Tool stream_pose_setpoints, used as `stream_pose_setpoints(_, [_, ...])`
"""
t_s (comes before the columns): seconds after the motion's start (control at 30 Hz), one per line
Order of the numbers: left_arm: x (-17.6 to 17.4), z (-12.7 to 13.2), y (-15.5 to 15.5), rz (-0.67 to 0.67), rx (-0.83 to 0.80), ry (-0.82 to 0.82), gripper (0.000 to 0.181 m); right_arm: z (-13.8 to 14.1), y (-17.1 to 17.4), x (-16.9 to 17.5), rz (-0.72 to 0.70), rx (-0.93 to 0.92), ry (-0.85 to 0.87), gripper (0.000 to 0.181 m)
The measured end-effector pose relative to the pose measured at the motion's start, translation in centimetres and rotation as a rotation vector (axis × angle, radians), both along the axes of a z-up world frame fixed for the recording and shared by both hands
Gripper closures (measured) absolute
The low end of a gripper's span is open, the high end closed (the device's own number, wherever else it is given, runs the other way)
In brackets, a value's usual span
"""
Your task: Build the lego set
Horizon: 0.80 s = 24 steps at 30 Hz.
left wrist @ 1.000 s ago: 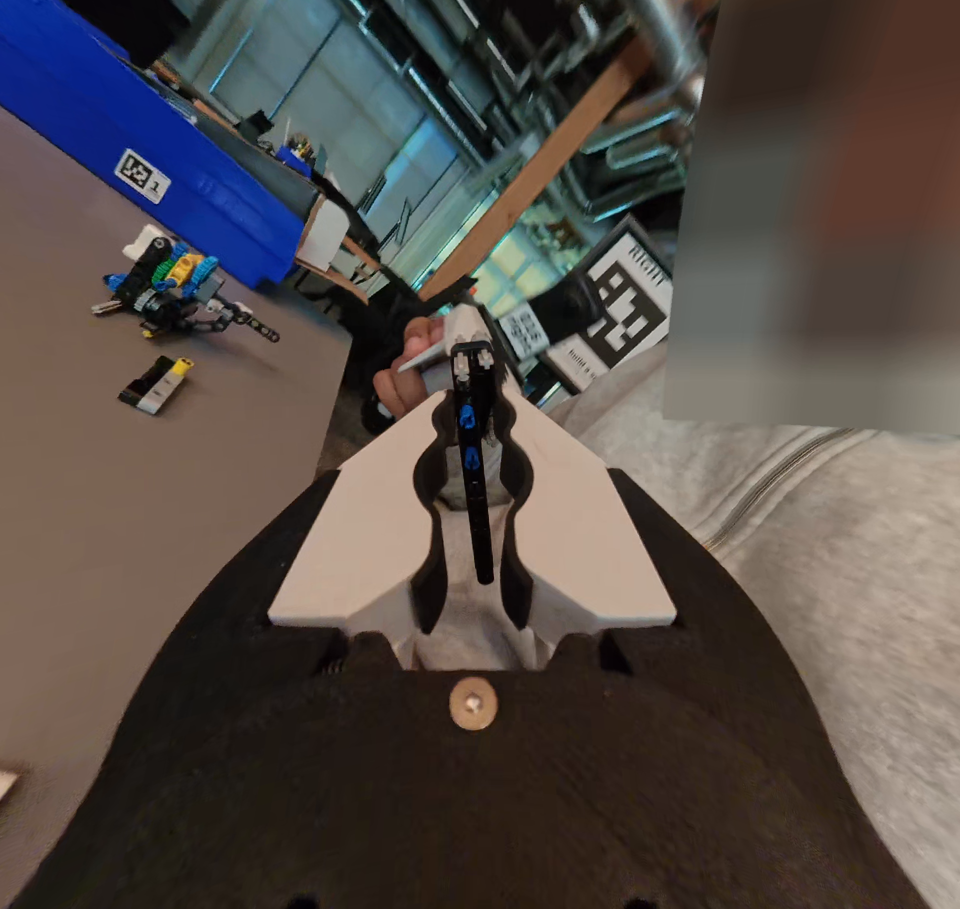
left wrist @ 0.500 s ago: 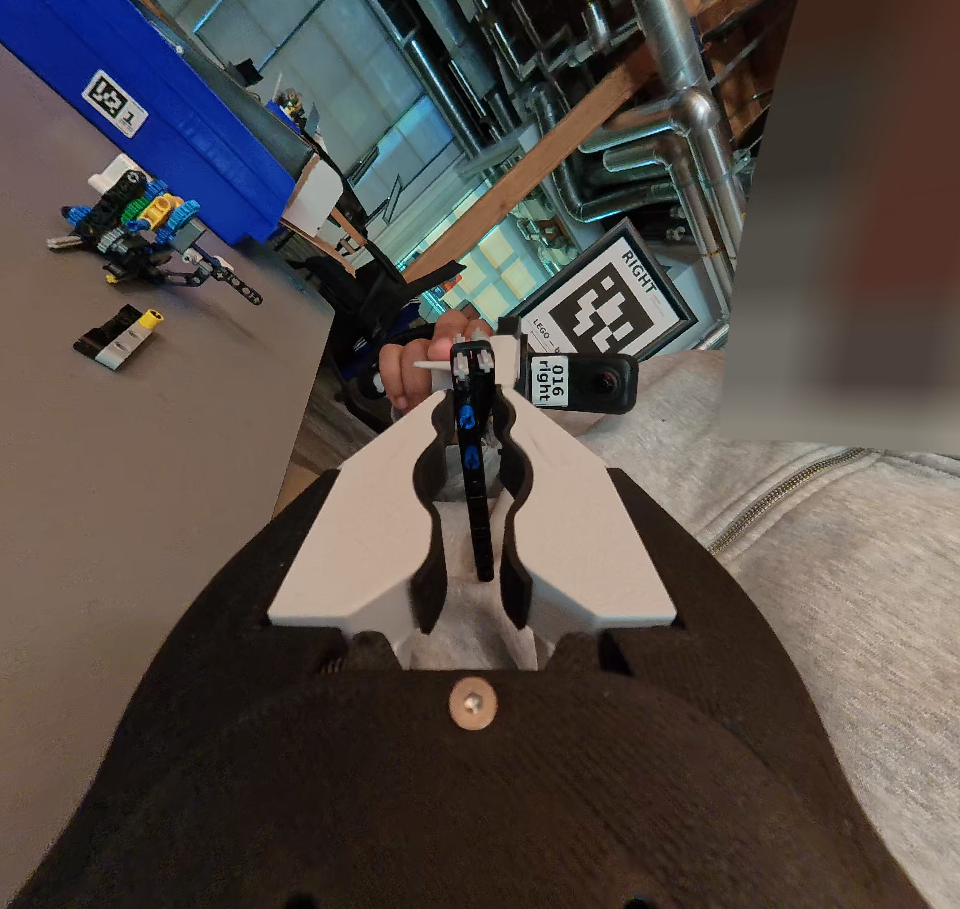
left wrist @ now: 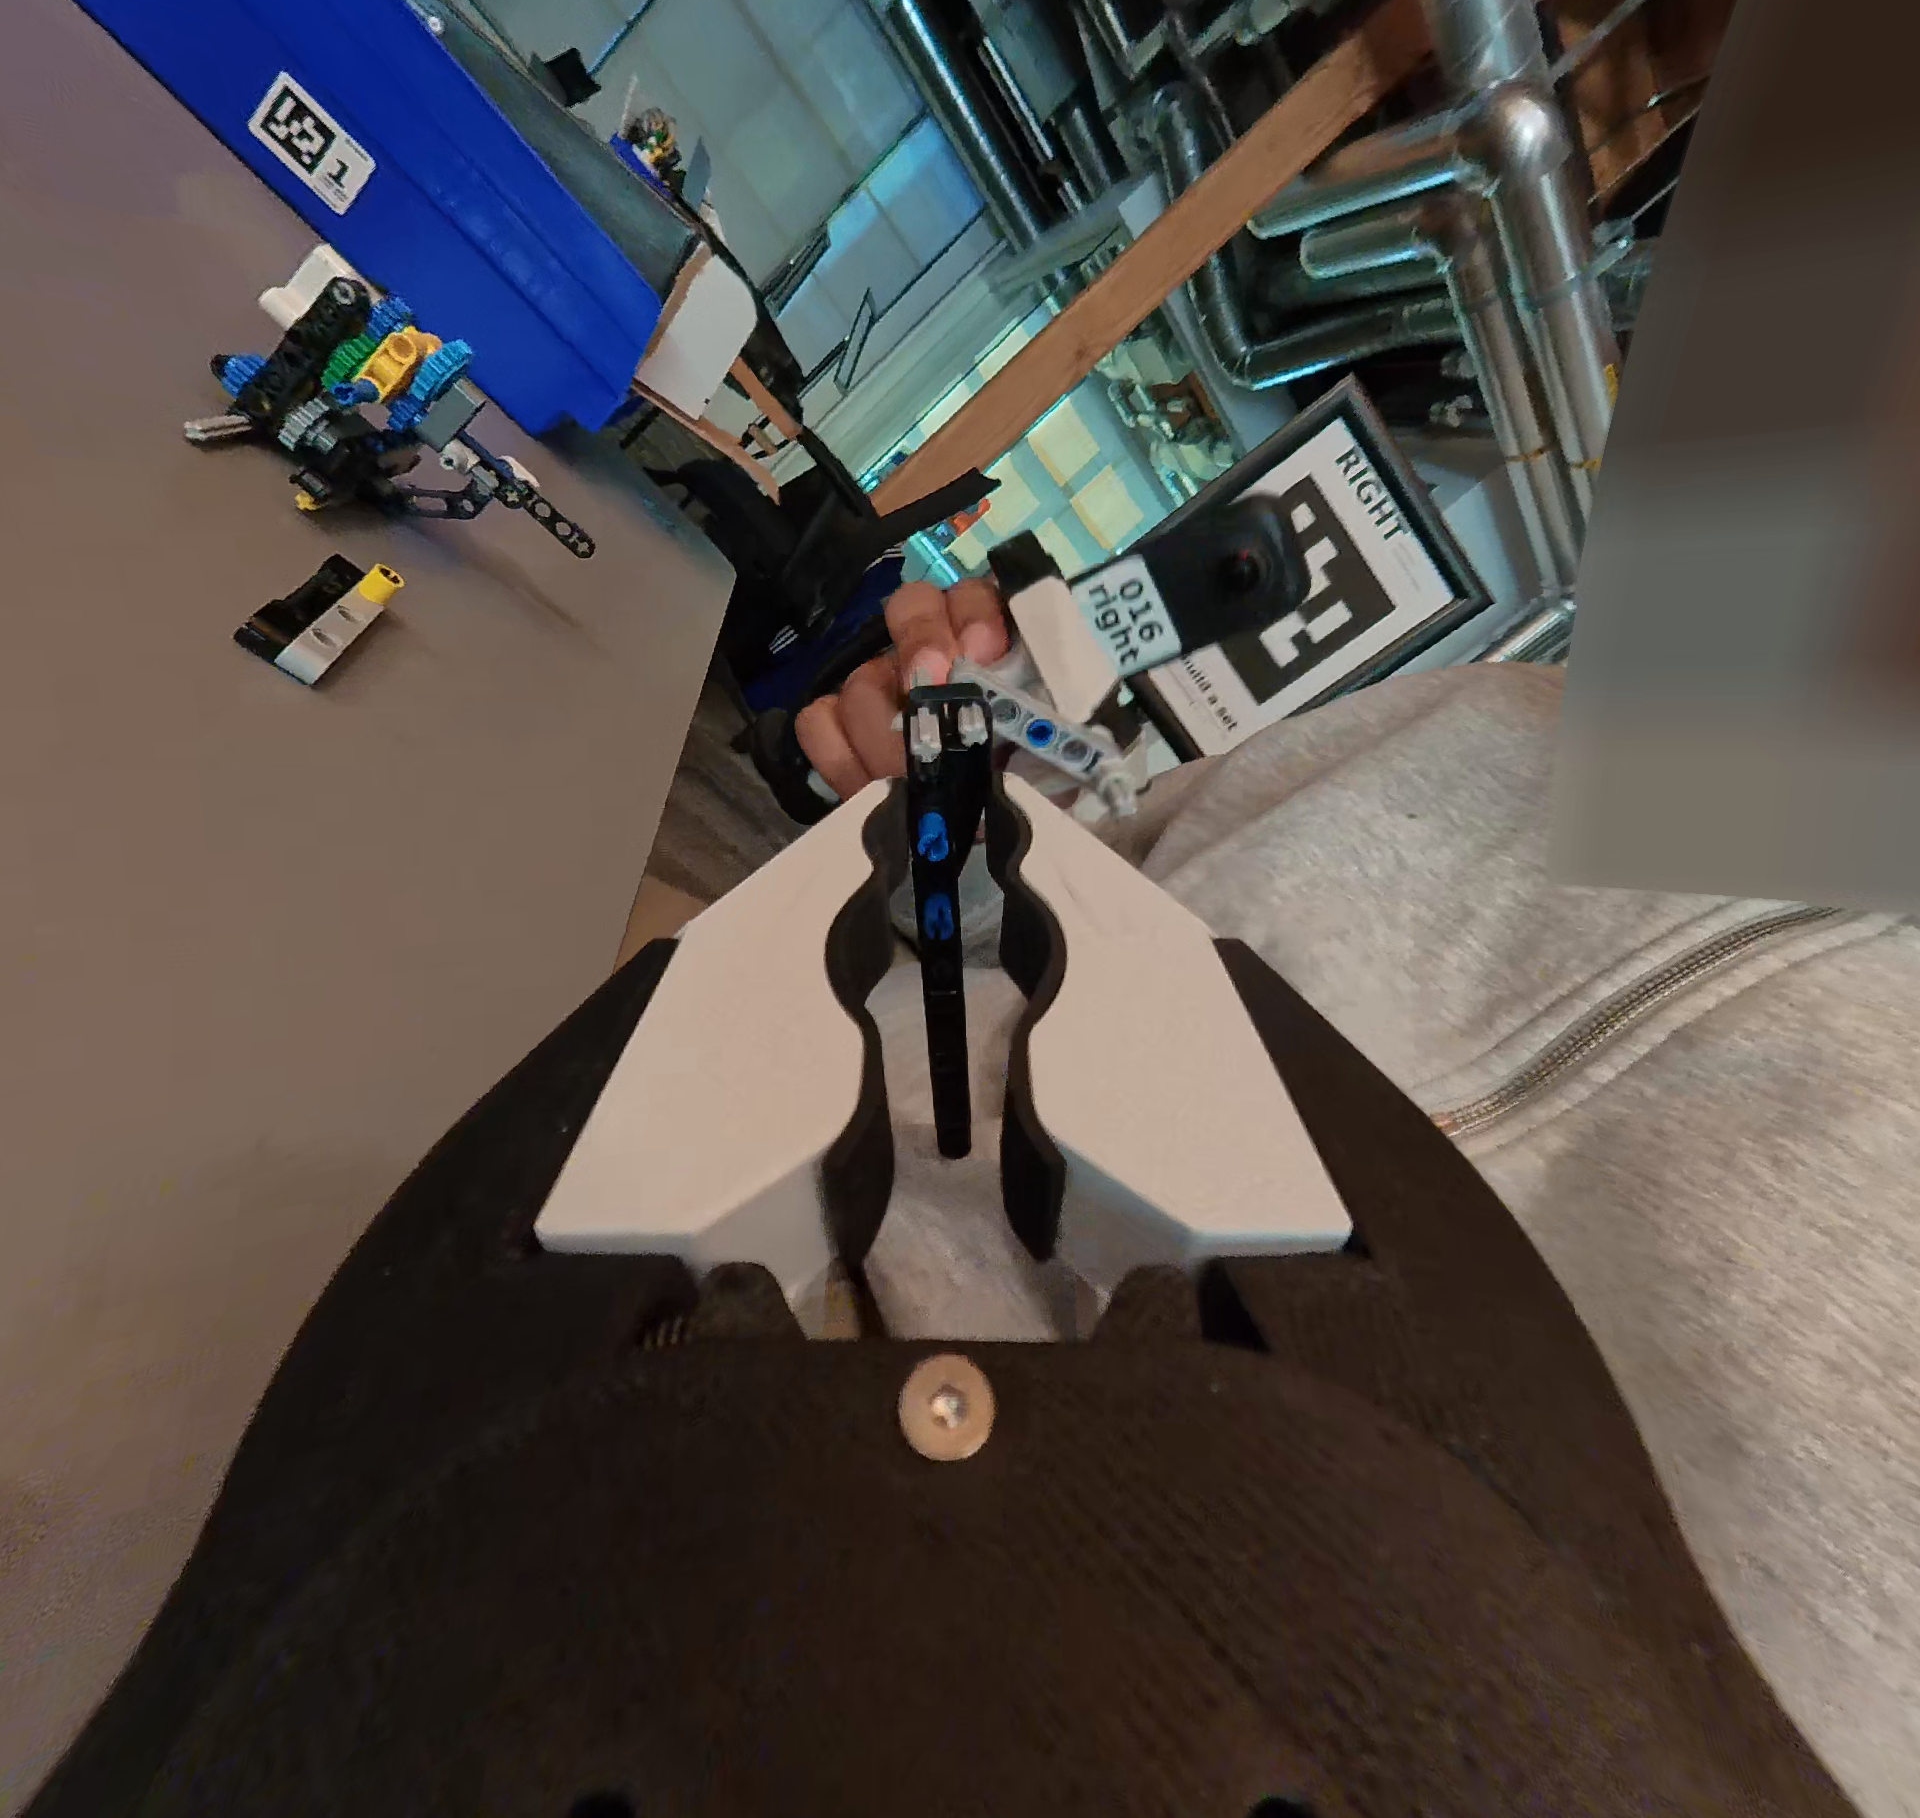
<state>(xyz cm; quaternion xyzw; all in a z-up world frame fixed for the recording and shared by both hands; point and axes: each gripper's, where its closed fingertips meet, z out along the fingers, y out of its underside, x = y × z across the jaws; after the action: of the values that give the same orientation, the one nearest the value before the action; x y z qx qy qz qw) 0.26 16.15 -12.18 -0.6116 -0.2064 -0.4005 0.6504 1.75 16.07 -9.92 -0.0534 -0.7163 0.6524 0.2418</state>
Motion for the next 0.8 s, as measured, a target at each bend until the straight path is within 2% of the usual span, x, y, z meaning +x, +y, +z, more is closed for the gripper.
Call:
stream_pose_setpoints(0.13, [0.25,-0.34,0.22,0.018,-0.035,0.084,0.171,0.52,0.37,-0.04,0.067,-0.109,-0.153,0.176])
stream_pose_setpoints(0.3, [0.57,-0.65,0.41,0.023,-0.064,0.149,0.171,0.6,0.64,0.02,0.119,-0.175,-0.247,0.177])
stream_pose_setpoints(0.57, [1.01,-0.73,0.52,0.008,-0.073,0.172,0.172,0.32,0.23,0.56,0.188,-0.201,-0.323,0.177])
stream_pose_setpoints(0.8, [1.0,-0.69,0.52,0.005,-0.068,0.156,0.172,0.5,0.37,0.42,0.187,-0.219,-0.323,0.176])
